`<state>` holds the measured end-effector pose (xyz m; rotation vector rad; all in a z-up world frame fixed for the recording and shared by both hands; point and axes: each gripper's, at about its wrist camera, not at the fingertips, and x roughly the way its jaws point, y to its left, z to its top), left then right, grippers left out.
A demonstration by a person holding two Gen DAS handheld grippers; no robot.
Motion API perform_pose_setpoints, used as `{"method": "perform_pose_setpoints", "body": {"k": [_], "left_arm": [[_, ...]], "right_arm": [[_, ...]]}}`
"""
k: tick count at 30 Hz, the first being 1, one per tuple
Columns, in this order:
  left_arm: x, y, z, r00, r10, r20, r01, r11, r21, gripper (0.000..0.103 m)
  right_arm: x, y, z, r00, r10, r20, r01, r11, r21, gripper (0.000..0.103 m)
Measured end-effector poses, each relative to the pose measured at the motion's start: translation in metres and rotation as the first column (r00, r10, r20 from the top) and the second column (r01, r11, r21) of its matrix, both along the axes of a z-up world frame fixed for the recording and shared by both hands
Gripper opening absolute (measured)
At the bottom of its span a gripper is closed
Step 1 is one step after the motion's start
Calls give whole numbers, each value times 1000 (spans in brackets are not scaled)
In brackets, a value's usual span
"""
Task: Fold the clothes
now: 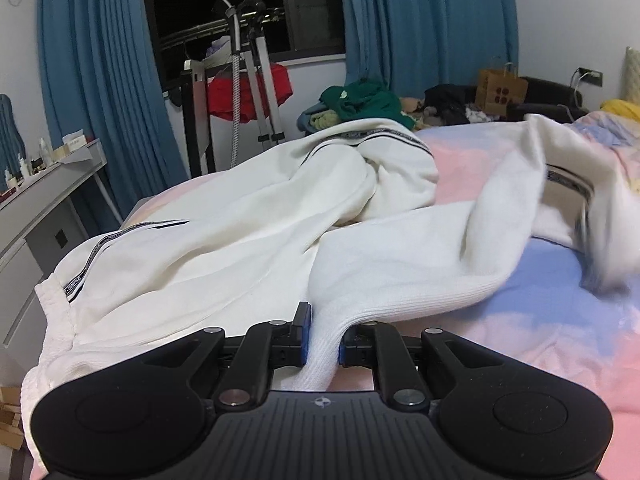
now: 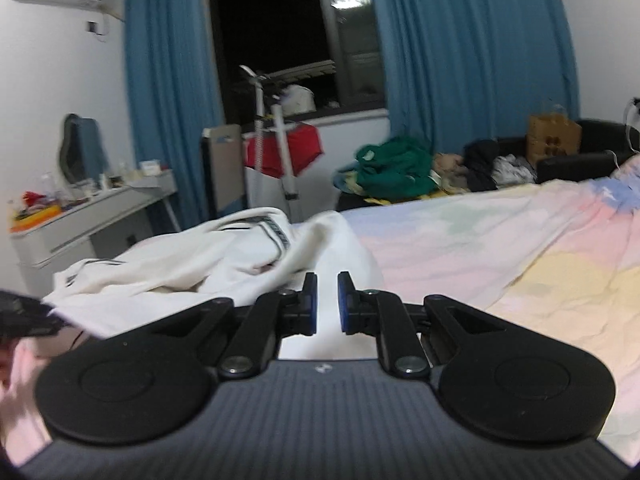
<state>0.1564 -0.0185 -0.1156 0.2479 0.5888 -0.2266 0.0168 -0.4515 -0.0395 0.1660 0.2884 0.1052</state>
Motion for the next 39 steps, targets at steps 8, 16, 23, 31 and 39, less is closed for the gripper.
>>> {"method": "perform_pose_setpoints", "body": {"k": [8, 16, 23, 31, 39], "left_arm": [[6, -9, 0, 1000, 23, -14, -23, 998, 59, 14], [10, -9, -1, 999, 36, -23, -35, 997, 66, 14], [11, 0, -2, 999, 47, -26, -47, 999, 1, 15], [9, 2, -4, 999, 40, -18, -41, 999, -8, 16], [14, -3, 0, 997, 73, -30, -73, 997, -14, 17]], "right_arm": [[0, -19, 2, 996, 59, 62, -57, 998, -36, 13], [9, -29, 58, 981, 116, 156, -88, 980, -179, 13], [-21, -53, 27, 996, 29, 88, -38, 994, 101, 13], [-52, -27, -8, 992, 68, 105, -79, 991, 105, 13], [-22, -22, 18, 983, 141, 120, -141, 990, -5, 14]]}}
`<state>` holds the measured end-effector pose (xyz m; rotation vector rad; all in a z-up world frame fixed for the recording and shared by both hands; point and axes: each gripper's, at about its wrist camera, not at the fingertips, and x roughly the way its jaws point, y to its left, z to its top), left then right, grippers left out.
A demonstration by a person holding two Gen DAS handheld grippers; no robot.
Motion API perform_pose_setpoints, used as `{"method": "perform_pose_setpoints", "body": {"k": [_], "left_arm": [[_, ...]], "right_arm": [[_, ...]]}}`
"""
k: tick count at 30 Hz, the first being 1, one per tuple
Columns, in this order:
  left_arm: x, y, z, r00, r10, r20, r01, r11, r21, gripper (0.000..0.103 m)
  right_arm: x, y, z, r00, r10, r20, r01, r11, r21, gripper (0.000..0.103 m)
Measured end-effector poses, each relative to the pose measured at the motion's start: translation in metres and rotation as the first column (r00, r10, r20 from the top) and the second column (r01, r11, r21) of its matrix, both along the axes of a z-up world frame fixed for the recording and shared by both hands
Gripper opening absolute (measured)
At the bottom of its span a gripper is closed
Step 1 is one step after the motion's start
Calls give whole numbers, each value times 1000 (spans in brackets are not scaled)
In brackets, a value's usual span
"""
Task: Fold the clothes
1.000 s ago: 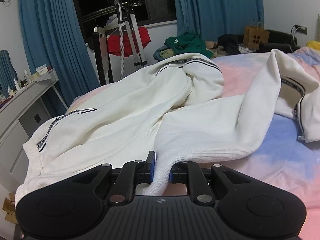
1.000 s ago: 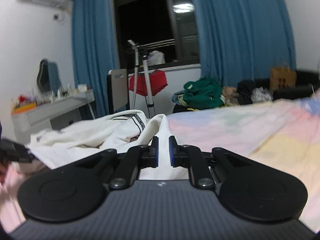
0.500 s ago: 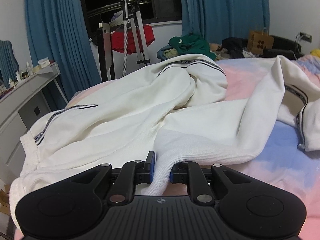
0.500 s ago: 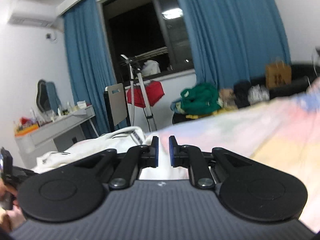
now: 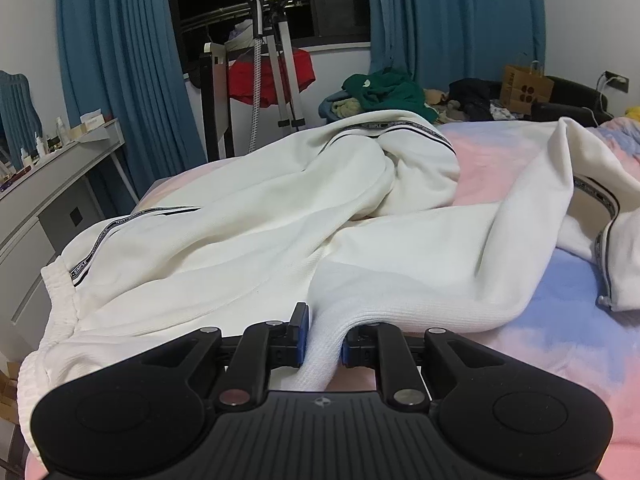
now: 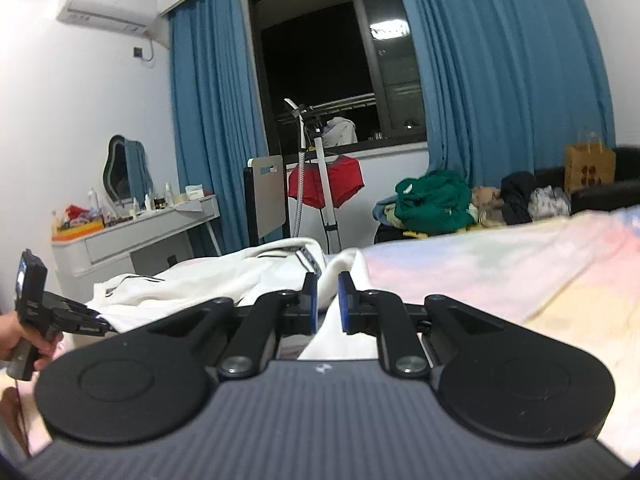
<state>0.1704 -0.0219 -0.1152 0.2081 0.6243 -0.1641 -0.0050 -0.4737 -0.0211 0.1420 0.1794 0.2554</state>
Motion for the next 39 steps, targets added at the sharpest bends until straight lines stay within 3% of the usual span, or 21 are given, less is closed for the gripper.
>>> {"method": "perform_pose_setpoints", "body": {"k": [10, 13, 16, 19, 24, 28, 30, 34, 36, 38, 39], "left_arm": [[-1, 2, 0, 1000, -15, -12, 15, 1000, -16, 17], [-3, 4, -3, 999, -28, -15, 28, 999, -30, 18], [-4, 5, -5, 999, -27, -18, 27, 998, -50, 19], [-4, 8, -4, 1000, -22, -18, 20, 997, -76, 20], [-2, 11, -4, 1000, -3, -21, 1, 993, -115, 23], [-3, 11, -9, 1000, 3, -23, -6, 992, -129, 25], [-3, 11, -13, 1000, 3, -26, -7, 991, -133, 25], [-1, 10, -17, 999, 4, -36, -10, 988, -156, 25], [1, 10, -18, 999, 5, -41, -12, 986, -167, 25], [2, 10, -20, 999, 4, -45, -12, 985, -173, 25], [2, 10, -20, 999, 3, -46, -11, 985, -174, 25]], "right_arm": [[10, 7, 41, 996, -19, -84, 7, 990, -140, 14], [5, 9, 44, 993, -58, -100, 39, 983, -178, 14], [11, 16, 35, 985, -84, -151, 61, 987, -150, 14], [23, 43, 20, 974, -74, -212, 50, 992, -116, 15], [65, 116, -19, 933, 54, -356, -68, 997, -26, 16], [103, 174, -68, 875, 95, -475, -139, 988, -59, 16], [113, 196, -95, 864, 75, -498, -147, 983, -106, 16], [126, 214, -128, 890, 11, -457, -76, 989, -124, 17], [118, 228, -140, 930, -27, -367, -69, 967, -245, 28], [111, 238, -143, 948, -57, -315, -50, 946, -320, 31], [108, 243, -144, 952, -83, -296, -29, 934, -356, 40]]}}
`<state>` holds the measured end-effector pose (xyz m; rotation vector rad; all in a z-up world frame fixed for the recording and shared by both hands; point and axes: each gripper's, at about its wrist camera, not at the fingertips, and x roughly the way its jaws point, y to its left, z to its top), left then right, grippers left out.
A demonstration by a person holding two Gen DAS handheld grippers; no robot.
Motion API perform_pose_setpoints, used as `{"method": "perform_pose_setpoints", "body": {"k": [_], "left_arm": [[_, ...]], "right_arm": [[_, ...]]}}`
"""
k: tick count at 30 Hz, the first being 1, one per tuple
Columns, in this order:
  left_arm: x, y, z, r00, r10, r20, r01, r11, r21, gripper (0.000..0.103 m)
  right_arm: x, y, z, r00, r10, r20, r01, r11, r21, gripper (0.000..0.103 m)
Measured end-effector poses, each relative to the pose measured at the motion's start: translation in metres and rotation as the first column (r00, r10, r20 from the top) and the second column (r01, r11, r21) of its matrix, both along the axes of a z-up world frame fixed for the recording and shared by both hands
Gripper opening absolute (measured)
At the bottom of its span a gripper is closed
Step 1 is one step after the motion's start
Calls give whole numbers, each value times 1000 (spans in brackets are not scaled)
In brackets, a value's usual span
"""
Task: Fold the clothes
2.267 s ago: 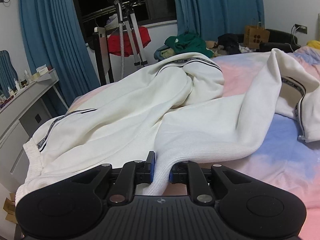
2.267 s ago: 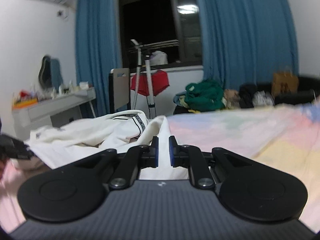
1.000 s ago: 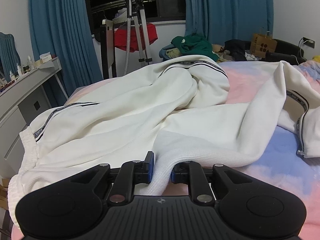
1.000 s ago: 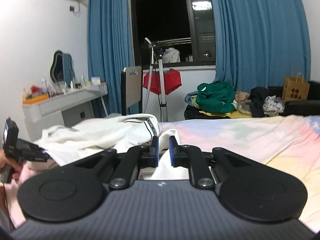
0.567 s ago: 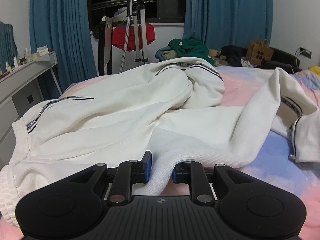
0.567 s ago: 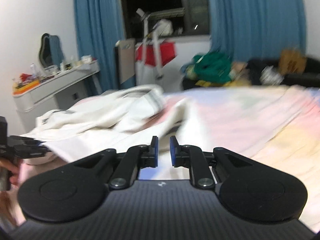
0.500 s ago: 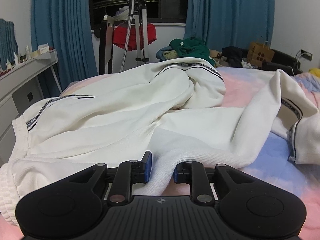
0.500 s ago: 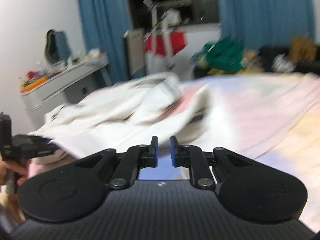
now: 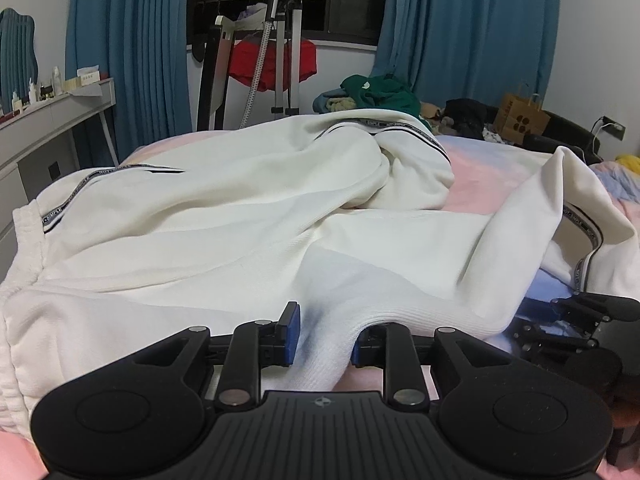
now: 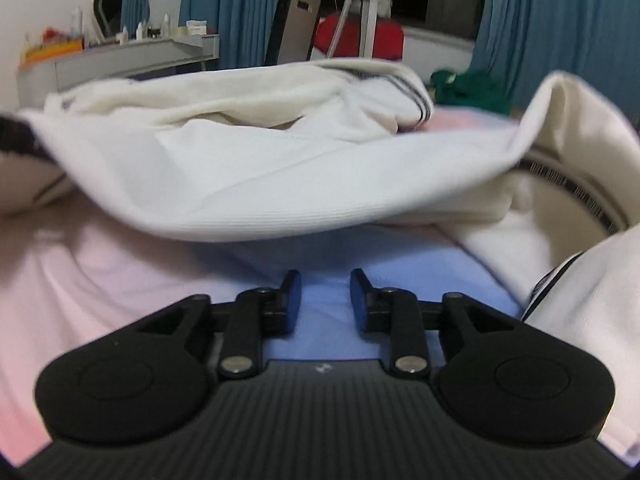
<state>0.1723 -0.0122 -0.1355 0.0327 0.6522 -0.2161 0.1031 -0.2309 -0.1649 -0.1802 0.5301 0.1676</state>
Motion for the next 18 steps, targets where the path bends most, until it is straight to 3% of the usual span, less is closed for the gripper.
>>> {"method": "perform_pose_setpoints", "body": {"k": [1, 3, 4, 18], "left_arm": [[0, 0, 0, 1000, -1, 0, 1, 1000, -1, 25], [1, 1, 0, 1000, -3, -1, 3, 1000, -5, 25], [1, 1, 0, 1000, -2, -3, 2, 1000, -10, 26], [0, -2, -4, 1000, -8, 4, 8, 1000, 11, 26]], "right_arm": [[-2, 4, 0, 1000, -18, 17, 19, 999, -37, 47], [-4, 5, -1, 995, -90, 42, 93, 991, -93, 80], [-2, 4, -1, 993, -113, 45, 117, 988, -102, 84], [0, 1, -3, 991, -131, 37, 134, 984, -116, 85]]}}
